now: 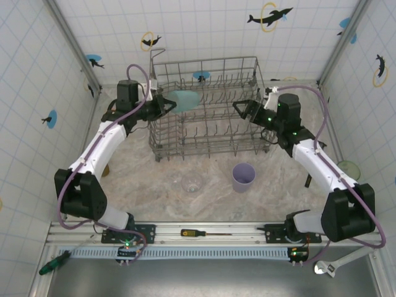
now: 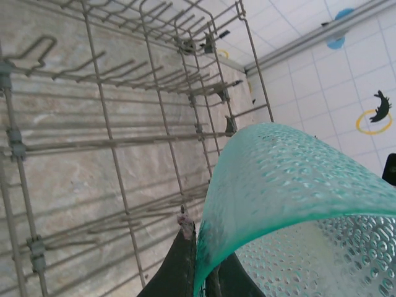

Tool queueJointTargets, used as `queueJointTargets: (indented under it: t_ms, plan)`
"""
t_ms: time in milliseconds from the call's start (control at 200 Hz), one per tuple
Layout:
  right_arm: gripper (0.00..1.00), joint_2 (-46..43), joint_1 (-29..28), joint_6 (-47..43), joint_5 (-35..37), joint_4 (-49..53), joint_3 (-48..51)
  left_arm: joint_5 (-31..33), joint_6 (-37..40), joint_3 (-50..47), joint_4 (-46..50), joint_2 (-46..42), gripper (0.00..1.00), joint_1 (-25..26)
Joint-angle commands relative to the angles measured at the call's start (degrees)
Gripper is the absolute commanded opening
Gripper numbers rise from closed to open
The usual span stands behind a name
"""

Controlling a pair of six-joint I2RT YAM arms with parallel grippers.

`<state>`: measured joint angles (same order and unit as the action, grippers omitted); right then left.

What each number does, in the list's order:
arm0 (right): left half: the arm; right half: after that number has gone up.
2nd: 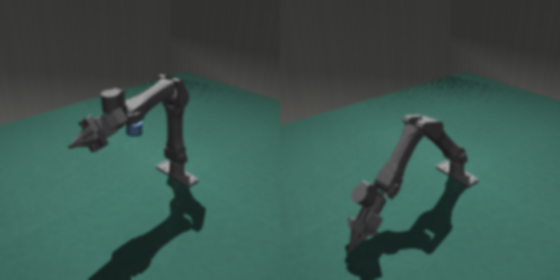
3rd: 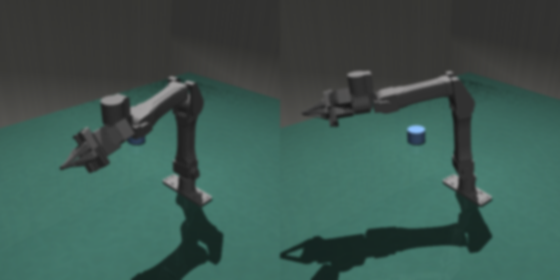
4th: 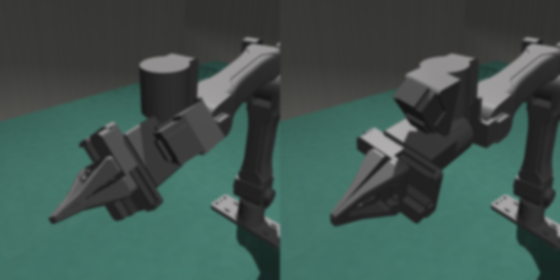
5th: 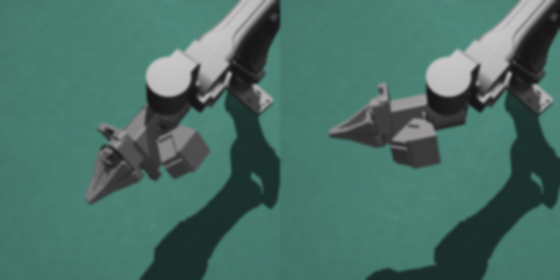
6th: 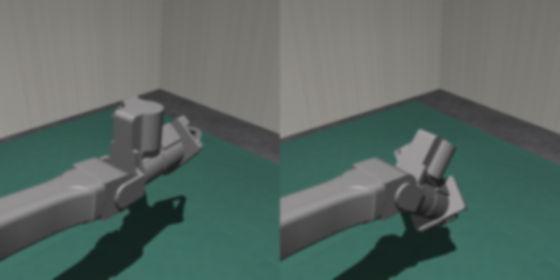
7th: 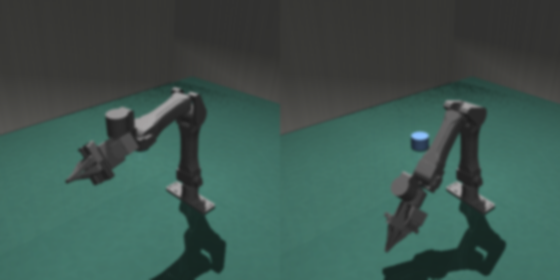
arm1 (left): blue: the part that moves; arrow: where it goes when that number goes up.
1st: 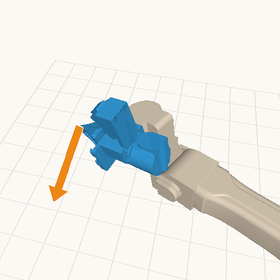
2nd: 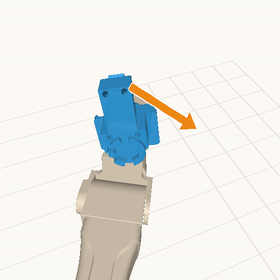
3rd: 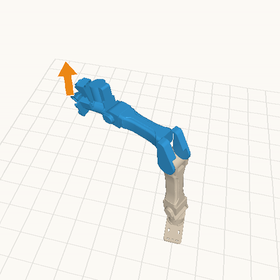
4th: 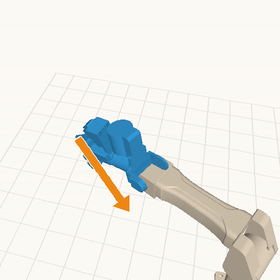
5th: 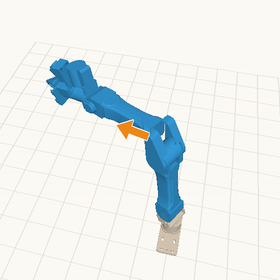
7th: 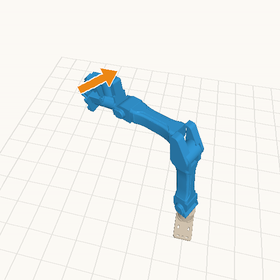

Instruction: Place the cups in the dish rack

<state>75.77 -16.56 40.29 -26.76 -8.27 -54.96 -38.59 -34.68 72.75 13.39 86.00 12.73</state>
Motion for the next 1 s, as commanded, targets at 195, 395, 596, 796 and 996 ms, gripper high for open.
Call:
queueJointTargets:
  t_ms: [195, 395, 596, 796, 996]
  plan:
    - [1.0, 6.29, -4.87, 9.29, -0.78, -12.8, -4.12, -5.07, 3.37, 0.81, -15.05, 2.18, 0.0, 0.19]
    - [1.0, 10.03, -7.97, 13.1, 0.15, -17.0, -6.41, -5.64, 5.23, -2.0, -16.2, 2.28, 0.0, 0.14]
    - [1.0, 13.58, -10.48, 17.03, 1.81, -21.15, -7.47, -4.94, 6.34, -5.45, -19.18, 0.62, 0.0, 0.19]
    - [0.99, 16.38, -11.65, 24.11, 3.72, -25.09, -6.75, -3.67, 6.86, -6.71, -19.08, 0.84, 0.0, 0.19]
    - [0.97, 17.61, -13.7, 27.64, 9.2, -26.33, -6.97, -2.96, 7.08, -9.66, -21.59, -0.48, 0.0, 0.19]
